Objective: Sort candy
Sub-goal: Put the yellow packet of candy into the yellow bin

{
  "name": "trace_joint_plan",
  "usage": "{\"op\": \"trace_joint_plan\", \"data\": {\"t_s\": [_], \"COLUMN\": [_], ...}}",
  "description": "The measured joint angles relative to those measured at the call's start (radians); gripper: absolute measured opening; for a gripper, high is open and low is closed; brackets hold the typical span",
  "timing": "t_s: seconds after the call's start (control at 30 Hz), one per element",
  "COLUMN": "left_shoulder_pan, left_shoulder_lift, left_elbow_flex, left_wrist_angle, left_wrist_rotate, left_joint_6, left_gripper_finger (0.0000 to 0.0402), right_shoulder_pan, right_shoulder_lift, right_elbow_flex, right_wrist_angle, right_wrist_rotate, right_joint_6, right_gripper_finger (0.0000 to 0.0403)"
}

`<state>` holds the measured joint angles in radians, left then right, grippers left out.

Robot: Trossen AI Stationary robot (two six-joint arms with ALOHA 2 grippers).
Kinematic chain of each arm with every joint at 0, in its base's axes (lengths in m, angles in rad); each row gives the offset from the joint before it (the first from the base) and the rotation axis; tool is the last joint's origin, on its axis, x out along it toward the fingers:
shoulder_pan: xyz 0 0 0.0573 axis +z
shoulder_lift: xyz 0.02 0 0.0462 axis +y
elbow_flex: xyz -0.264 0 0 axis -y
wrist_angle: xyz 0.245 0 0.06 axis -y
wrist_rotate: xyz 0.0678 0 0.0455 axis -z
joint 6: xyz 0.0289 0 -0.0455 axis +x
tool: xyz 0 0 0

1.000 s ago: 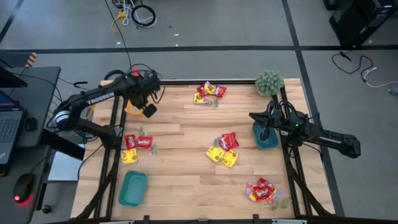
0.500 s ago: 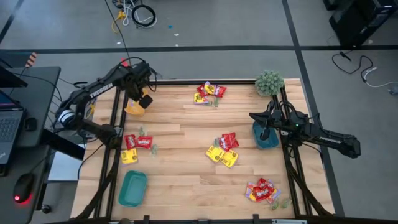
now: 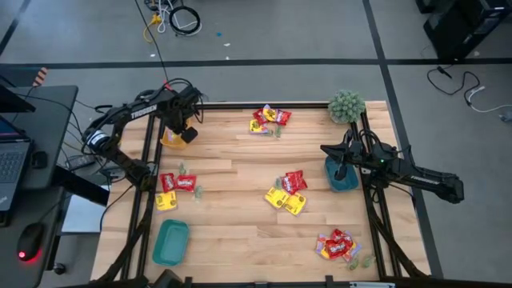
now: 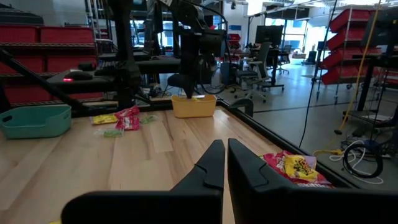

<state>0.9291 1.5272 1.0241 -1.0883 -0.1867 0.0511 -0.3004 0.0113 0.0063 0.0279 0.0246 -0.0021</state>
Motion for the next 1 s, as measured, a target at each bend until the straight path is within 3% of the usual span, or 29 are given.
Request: {"op": "trace_joint_plan", "data": {"t_s": [0.47, 0.57, 0.77, 1.0], "left_shoulder_pan": [-0.012, -0.043, -0.161, -0.379], "left_shoulder_lift": [0.011, -0.003, -0.106, -0.242], "left_elbow_flex": [0.0, 0.0, 0.053, 0.066], "left_wrist_angle": [-0.024, -0.03, -0.013, -0.112], "left_wrist_rotate": [0.002, -0.012, -0.006, 0.115], "left_joint_6": [0.056, 0.081, 0.064, -0.081], "left_gripper_finger": [0.0121, 0.0107, 0.0012, 0.0002], "right_shoulder_pan": [0.0, 0.0, 0.0, -0.003], "right_shoulder_lift": [0.0, 0.0, 0.0, 0.0], "right_elbow_flex": [0.0, 0.0, 0.0, 0.0], "right_wrist_angle": [0.0, 0.0, 0.0, 0.002], "right_wrist_rotate": [0.0, 0.0, 0.0, 0.016], "right_joint_6": [0.0, 0.0, 0.0, -0.146], "right_gripper_finger": [0.0006, 0.0005, 0.0008, 0.0005]}}
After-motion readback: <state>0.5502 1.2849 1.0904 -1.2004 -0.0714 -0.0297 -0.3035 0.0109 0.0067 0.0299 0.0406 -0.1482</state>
